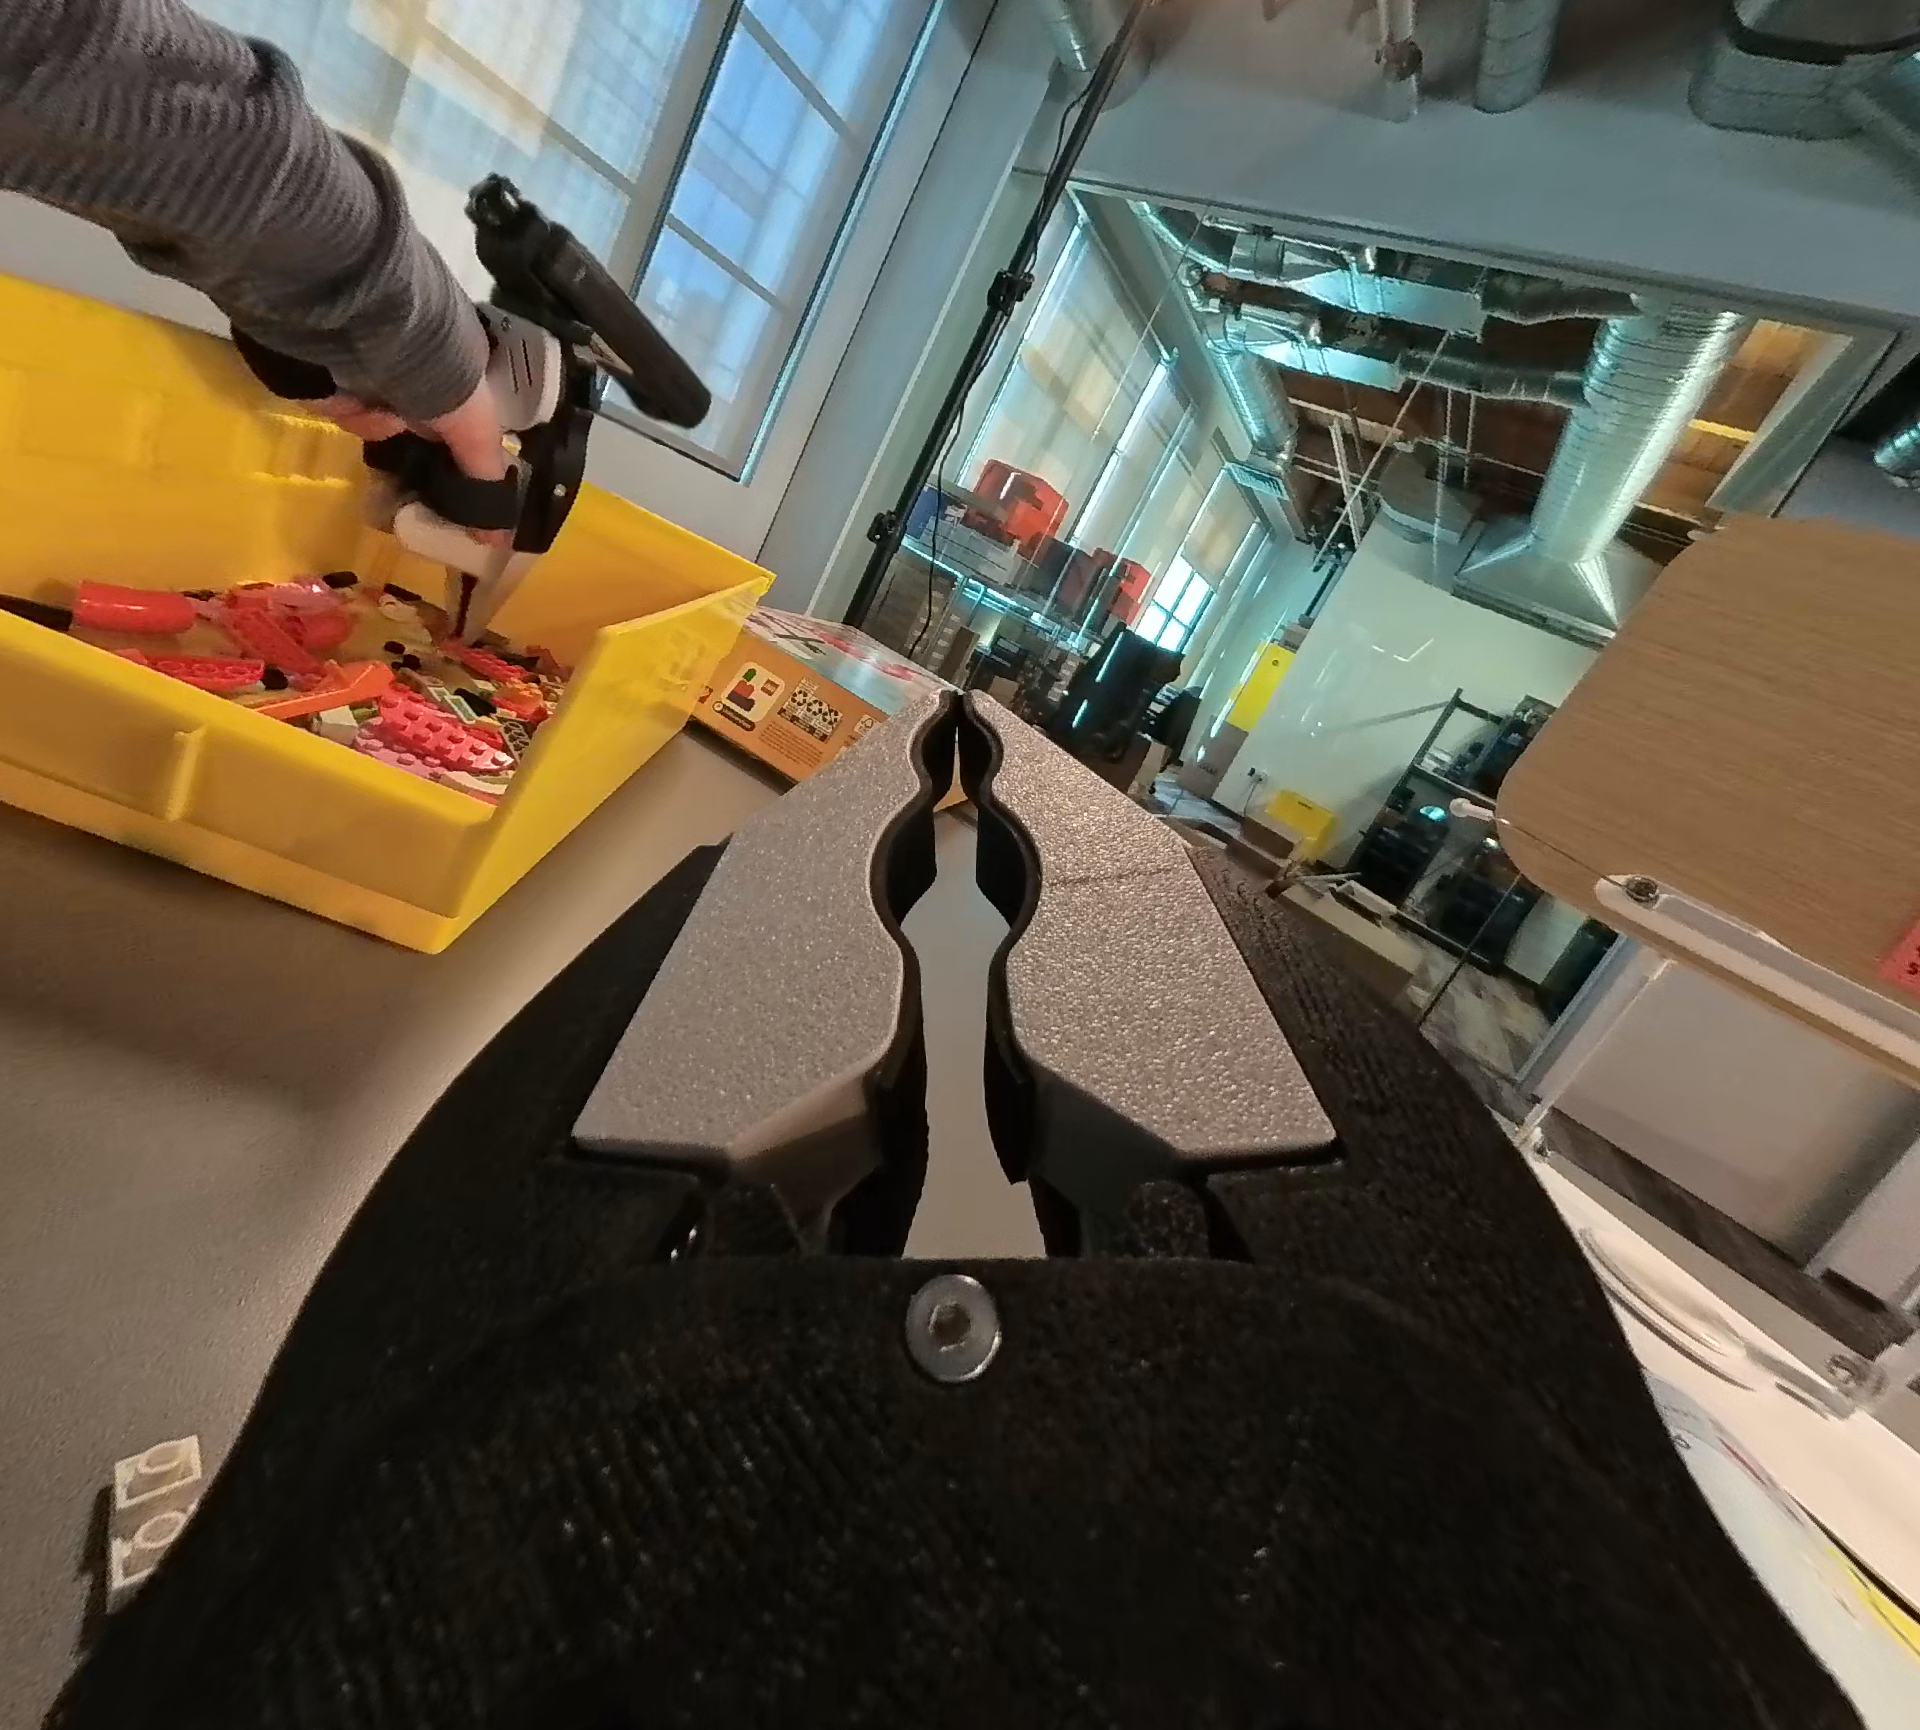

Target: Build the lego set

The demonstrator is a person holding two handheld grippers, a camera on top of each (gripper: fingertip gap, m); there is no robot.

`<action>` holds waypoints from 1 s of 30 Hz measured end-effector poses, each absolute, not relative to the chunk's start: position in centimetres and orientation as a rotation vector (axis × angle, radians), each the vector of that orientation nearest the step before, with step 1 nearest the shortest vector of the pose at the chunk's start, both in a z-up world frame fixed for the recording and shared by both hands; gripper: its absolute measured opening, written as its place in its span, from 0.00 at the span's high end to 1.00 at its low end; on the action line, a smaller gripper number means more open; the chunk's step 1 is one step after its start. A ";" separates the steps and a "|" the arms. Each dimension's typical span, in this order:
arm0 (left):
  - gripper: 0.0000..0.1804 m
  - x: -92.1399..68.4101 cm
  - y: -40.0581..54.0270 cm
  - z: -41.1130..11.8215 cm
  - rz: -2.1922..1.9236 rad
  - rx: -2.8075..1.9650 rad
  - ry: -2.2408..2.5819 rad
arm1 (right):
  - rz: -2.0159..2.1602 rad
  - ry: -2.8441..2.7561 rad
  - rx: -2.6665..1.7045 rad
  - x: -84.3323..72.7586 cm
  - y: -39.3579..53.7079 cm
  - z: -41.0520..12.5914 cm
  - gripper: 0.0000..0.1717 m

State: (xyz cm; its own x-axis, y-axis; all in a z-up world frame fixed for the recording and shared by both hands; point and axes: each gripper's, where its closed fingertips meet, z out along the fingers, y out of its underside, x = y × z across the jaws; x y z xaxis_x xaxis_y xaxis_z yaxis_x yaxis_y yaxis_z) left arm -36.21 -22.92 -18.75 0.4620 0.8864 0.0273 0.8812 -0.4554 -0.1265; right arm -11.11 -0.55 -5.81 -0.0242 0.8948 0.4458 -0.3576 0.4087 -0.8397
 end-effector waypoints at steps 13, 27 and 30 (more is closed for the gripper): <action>0.93 -36.9 -22.5 -19.0 0.120 -2.539 -1.538 | 1.079 -1.227 -0.548 -11.2 -1.2 -6.0 1.00; 0.97 -34.9 -23.6 -19.0 0.005 -2.634 -1.562 | 1.081 -1.241 -0.546 -11.3 -1.4 -6.2 1.00; 0.97 -35.4 -23.8 -18.4 0.037 -2.588 -1.565 | 1.081 -1.245 -0.545 -11.3 -1.4 -6.2 1.00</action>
State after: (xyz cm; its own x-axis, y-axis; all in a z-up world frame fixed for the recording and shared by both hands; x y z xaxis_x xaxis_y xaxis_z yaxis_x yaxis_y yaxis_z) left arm -35.43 -23.78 -18.43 0.4658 0.8840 0.0396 0.8811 -0.4593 -0.1125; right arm -11.29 -1.42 -6.22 -0.0501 0.8763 0.4792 -0.3521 0.4335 -0.8295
